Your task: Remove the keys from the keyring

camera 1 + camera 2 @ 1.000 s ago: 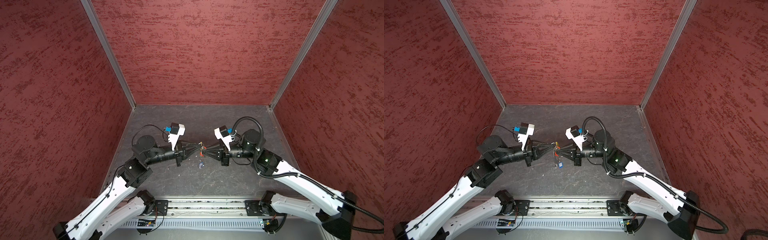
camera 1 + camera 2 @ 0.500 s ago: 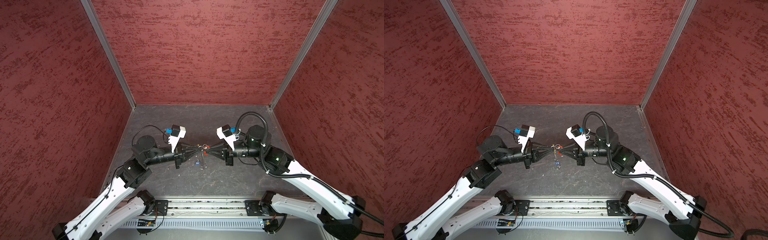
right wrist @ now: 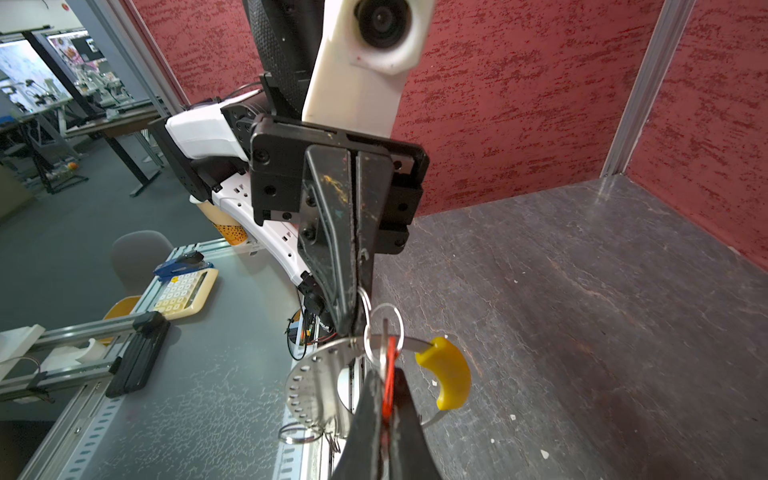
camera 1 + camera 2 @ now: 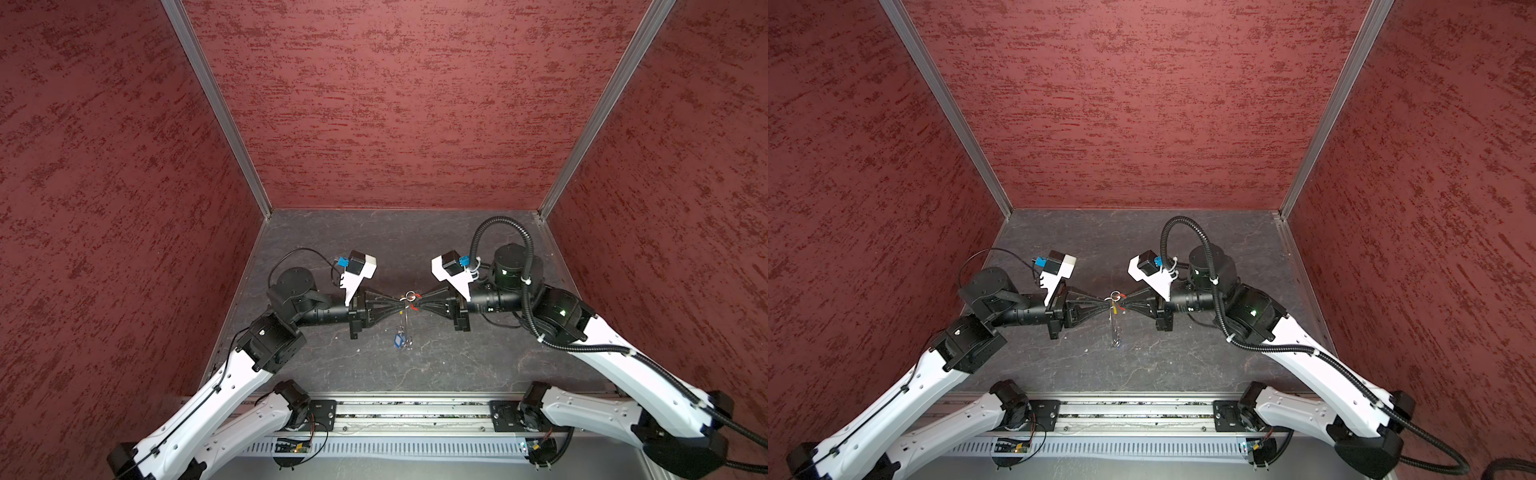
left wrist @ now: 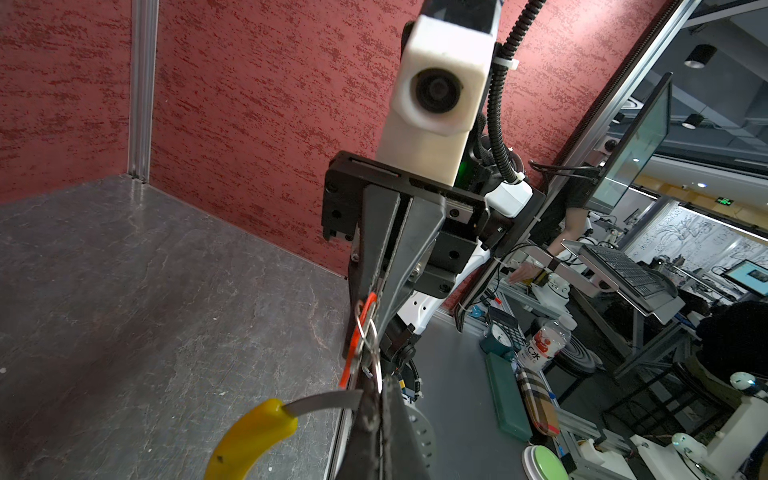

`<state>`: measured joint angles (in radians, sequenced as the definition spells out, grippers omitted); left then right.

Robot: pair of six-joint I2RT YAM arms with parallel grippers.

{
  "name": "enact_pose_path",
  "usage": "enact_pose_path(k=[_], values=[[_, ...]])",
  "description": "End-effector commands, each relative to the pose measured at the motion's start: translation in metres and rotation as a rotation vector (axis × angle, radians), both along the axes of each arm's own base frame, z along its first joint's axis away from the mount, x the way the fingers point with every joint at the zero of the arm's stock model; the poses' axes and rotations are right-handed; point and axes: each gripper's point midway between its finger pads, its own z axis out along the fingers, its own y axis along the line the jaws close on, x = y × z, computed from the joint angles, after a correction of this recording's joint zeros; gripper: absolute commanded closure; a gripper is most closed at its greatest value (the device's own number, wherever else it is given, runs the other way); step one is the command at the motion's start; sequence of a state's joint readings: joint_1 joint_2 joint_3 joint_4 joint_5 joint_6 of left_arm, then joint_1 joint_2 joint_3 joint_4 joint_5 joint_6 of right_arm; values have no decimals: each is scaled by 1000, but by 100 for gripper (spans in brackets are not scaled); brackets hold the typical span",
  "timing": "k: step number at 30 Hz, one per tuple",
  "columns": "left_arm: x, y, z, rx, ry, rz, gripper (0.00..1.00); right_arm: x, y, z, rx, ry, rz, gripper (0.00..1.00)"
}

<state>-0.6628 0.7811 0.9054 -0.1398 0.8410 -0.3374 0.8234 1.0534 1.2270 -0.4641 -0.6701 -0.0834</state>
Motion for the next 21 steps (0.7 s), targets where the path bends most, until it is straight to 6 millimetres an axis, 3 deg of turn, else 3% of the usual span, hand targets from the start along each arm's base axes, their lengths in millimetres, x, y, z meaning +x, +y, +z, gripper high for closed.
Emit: enact_pose_path(k=[1,16,21], values=[[-27,4,18,-46,-19,-134,100,18,-6,18,6,-119,-85,100],[-41,5,30,-106,9,-249,100,21,0,14,20,-121,-70,100],[-42,3,30,-103,32,-279,100,24,-1,20,24,-149,-87,100]])
